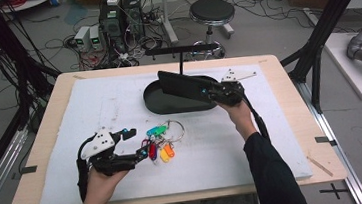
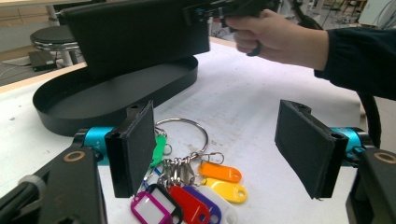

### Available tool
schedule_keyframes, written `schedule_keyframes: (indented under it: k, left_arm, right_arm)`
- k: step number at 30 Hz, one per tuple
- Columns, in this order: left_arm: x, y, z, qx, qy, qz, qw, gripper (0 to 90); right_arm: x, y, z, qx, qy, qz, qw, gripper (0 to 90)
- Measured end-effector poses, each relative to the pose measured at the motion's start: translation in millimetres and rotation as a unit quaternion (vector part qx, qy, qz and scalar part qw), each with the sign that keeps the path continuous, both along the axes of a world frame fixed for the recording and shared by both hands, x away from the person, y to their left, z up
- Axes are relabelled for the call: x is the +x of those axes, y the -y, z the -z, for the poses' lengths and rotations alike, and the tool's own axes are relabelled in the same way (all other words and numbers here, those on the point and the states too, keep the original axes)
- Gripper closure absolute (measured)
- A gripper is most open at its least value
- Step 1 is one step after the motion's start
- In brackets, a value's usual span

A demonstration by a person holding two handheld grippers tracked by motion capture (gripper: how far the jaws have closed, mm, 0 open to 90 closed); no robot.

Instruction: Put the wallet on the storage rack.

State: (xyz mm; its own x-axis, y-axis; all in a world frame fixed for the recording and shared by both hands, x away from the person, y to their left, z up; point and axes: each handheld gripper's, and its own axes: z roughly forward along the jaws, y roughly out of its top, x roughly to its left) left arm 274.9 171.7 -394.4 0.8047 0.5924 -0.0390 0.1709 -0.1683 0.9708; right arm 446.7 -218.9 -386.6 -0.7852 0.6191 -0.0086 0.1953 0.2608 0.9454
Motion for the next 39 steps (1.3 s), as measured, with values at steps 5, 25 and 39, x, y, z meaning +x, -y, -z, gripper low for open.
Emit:
schedule_keyframes:
  k: [5, 25, 39]
  left_arm:
    - [-0.6, 0.0, 0.8, 0.001, 0.0, -0.001, 1.0, 29.1]
    - [-5.1, -3.2, 2.5, 0.0, 0.001, 0.0, 1.0, 29.1]
    - [-4.3, -1.9, 4.4, 0.006, -0.001, 0.0, 1.0, 29.0]
  right_arm:
    - [9.8, -15.1, 2.3, -0.004, 0.001, 0.0, 1.0, 75.1]
    - [40.6, -17.7, 38.7, 0.008, -0.014, 0.023, 0.9996, 74.6]
    - [42.3, -10.4, 42.1, -0.051, -0.042, 0.042, 0.9969, 69.0]
